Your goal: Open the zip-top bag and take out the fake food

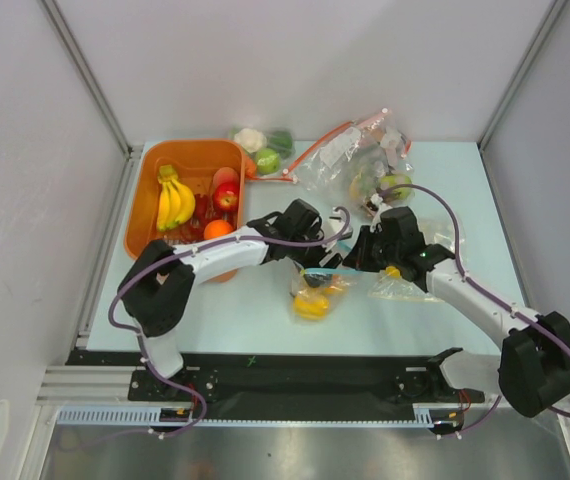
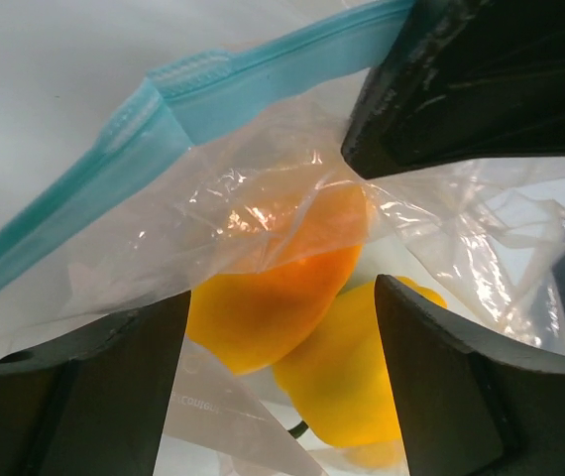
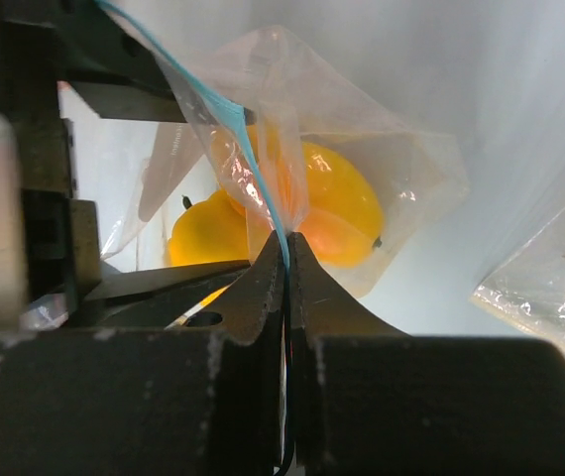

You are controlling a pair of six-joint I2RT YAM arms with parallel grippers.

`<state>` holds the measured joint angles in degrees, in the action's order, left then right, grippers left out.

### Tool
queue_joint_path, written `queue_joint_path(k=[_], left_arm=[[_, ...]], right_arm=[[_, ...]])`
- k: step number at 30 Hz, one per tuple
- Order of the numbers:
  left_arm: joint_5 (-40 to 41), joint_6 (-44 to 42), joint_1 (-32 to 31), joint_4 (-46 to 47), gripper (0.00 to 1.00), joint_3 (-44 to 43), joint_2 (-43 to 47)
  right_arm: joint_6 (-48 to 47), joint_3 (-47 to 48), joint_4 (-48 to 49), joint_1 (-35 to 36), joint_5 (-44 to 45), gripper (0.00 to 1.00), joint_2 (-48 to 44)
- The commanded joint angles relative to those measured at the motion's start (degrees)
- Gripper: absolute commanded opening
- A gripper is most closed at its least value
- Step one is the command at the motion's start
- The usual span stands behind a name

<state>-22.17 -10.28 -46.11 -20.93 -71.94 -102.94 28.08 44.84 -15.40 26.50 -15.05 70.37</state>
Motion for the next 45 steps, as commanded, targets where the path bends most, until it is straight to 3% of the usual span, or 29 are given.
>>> queue_joint_path(k=[1, 16, 19, 20, 23, 25, 29, 45], left_arm=[[0.2, -2.37, 0.05, 2.3, 0.81, 0.14, -1.91], [0.38, -2.2, -2.23, 4.05, 0.78, 1.1, -8.42], [0.82, -0.79, -2.23, 4.49, 0.63, 1.19, -9.21], [0.73, -0.62, -2.23, 4.75, 0.51, 1.36, -8.87], [0.38, -0.18, -2.23, 4.67, 0.29, 2.07, -7.11], [0.03, -0.26, -2.23, 4.06, 0.23, 1.98, -6.14], [-0.5, 0.96, -2.23, 2.56, 0.17, 2.07, -2.89], [-8.24, 8.17, -1.79, 3.44, 0.17, 1.37, 7.04]], right_arm=[[0.66, 0.16, 2.83, -0.13, -0.86, 0.0, 0.03], [2.69, -3.09, 5.47, -4.35, -3.5, 0.0, -1.11], [2.42, -2.92, 4.94, -4.62, -3.32, 0.0, -1.2], [2.42, -2.92, 4.77, -4.79, -3.23, 0.0, -1.11], [2.33, -3.0, 3.8, -4.88, -2.53, 0.0, -1.2], [2.16, -3.0, 2.4, -5.14, -0.96, 0.0, -1.55], [2.34, -3.36, 0.64, -6.02, 1.42, 0.0, -2.95], [2.6, -4.24, -4.02, -6.73, 8.54, 0.0, -4.45]])
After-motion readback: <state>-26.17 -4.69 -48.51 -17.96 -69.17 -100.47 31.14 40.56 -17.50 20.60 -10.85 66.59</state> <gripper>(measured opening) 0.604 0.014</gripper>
